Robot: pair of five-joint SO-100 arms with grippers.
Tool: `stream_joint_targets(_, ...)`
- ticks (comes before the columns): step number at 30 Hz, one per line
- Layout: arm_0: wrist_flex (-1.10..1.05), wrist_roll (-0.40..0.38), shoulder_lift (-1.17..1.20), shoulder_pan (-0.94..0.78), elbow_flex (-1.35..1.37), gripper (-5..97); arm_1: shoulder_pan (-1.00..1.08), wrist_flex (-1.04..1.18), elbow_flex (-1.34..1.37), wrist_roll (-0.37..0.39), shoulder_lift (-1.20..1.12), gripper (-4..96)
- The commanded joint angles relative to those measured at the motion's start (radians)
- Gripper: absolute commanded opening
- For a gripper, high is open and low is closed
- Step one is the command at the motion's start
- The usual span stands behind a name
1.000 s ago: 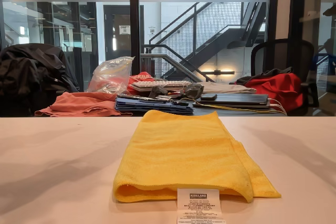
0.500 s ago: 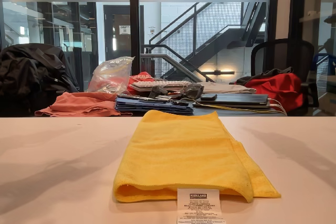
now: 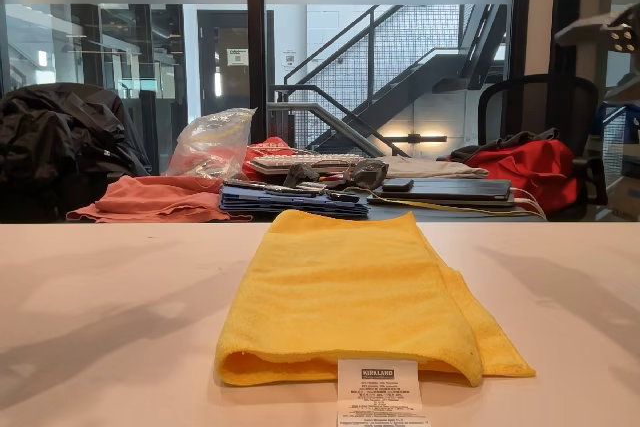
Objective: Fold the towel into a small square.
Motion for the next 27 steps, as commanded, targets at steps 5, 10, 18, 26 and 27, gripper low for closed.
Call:
stream_joint_targets(5, -0.008, 0.002, 0.092, 0.067, 0.021, 37, -0.006, -0.011, -0.003, -0.002, 0.006, 12.1)
stream_joint_targets(10, 0.012, 0.000, 0.193, 0.046, 0.041, 37, -0.006, -0.003, -0.002, -0.009, 0.005, 12.1)
stream_joint_targets(18, 0.198, 0.006, -0.160, -0.239, -0.097, 38, -0.041, 0.104, -0.002, 0.002, 0.006, 12.5)
stream_joint_targets(26, 0.696, -0.003, -0.594, -0.413, -0.503, 37, -0.161, 0.126, -0.008, 0.005, 0.020, 12.0)
stream_joint_targets(27, 0.755, -0.003, -0.626, -0.440, -0.558, 37, -0.173, 0.126, -0.006, 0.005, 0.020, 12.0)
